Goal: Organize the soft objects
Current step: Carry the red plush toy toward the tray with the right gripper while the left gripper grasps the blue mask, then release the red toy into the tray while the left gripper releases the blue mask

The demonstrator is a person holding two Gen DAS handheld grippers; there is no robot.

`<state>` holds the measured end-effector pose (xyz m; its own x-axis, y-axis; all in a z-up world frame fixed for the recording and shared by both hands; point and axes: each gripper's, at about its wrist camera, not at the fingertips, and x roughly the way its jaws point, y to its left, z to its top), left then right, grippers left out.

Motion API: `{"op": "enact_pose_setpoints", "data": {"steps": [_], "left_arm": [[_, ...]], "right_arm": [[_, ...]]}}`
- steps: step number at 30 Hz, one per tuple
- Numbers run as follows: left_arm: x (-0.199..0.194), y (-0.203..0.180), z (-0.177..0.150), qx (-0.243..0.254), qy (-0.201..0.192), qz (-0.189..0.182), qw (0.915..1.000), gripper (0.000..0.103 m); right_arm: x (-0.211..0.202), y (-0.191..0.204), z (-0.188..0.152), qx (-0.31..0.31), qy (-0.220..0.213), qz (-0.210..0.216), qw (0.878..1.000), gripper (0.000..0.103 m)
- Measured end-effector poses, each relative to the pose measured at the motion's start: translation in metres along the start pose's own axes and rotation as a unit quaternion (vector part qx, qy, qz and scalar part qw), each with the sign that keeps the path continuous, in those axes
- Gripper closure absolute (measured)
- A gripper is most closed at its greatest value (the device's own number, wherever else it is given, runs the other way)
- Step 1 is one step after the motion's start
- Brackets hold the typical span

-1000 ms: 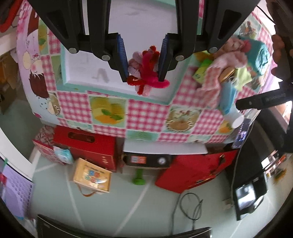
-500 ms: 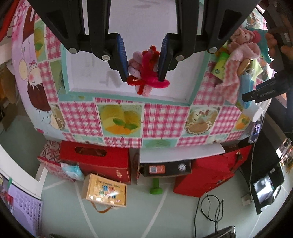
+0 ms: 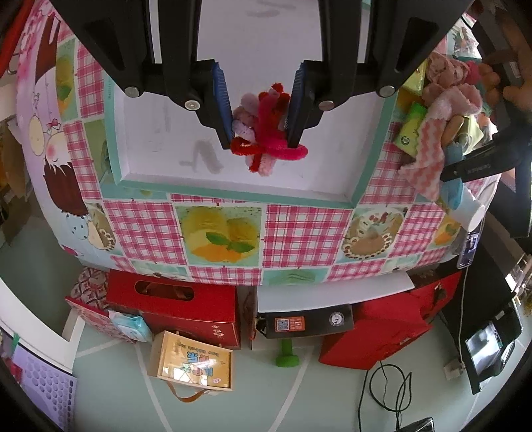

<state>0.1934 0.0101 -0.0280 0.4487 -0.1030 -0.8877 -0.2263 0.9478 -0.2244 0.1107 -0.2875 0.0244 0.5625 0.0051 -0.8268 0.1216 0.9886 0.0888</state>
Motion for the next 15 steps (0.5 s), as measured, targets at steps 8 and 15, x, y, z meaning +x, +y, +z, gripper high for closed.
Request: {"op": "enact_pose_setpoints", "data": {"steps": [8,15], "left_arm": [[-0.009,0.006,0.002,-0.005,-0.022,0.005,0.9997,0.092],[-0.029,0.005,0.003,-0.001,-0.053,0.006,0.9986,0.094]], "right_arm": [[0.0,-0.003,-0.001,0.002,0.001,0.009,1.0,0.069],[-0.003,-0.011,-0.001,0.017,-0.004,0.011,1.0,0.069]]}}
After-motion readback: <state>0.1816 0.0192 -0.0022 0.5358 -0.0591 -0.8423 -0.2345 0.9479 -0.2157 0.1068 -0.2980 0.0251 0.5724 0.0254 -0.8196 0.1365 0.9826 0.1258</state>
